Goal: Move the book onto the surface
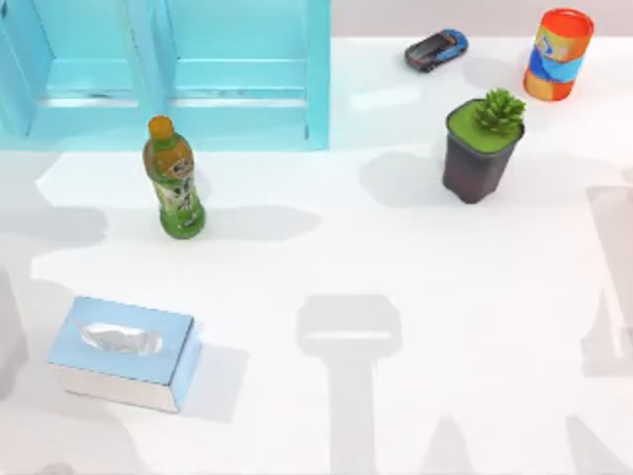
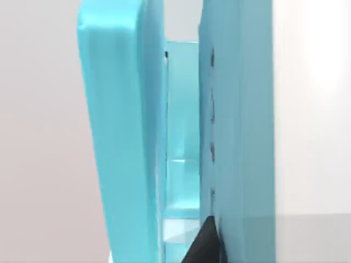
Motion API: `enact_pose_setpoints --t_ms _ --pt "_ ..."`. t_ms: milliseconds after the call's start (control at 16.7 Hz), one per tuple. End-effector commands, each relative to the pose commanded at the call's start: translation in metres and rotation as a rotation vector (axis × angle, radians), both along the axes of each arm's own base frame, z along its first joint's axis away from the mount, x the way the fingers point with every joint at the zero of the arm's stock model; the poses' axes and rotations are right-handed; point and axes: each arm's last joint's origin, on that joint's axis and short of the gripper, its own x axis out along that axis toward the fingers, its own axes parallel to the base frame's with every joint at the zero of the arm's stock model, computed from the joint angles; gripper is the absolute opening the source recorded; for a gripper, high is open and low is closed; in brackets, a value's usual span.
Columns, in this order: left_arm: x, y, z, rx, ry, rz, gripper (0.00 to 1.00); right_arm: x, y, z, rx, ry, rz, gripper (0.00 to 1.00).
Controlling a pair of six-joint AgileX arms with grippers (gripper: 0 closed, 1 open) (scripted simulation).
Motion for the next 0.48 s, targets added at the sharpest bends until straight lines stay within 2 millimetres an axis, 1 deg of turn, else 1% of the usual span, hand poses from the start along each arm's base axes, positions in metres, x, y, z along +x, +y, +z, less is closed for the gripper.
enact_pose_setpoints --t_ms 120,240,360,480 --pt "-0.035 -0.003 0.034 -0.004 -0.017 0.004 0.0 0.0 0.0 0.0 0.0 0.0 0.0 1.0" --pt "-0.065 -0.01 0.058 -0.005 -0.03 -0.001 0.0 0.0 0.0 0.0 0.0 0.0 0.0 1.0" --pt "-0.087 -0.017 0.074 0.003 -0.041 -0.014 0.0 0.0 0.0 0.0 0.0 0.0 0.0 1.0" --pt "-0.099 -0.021 0.082 0.013 -0.049 -0.03 0.0 0.0 0.0 0.0 0.0 0.0 0.0 1.0"
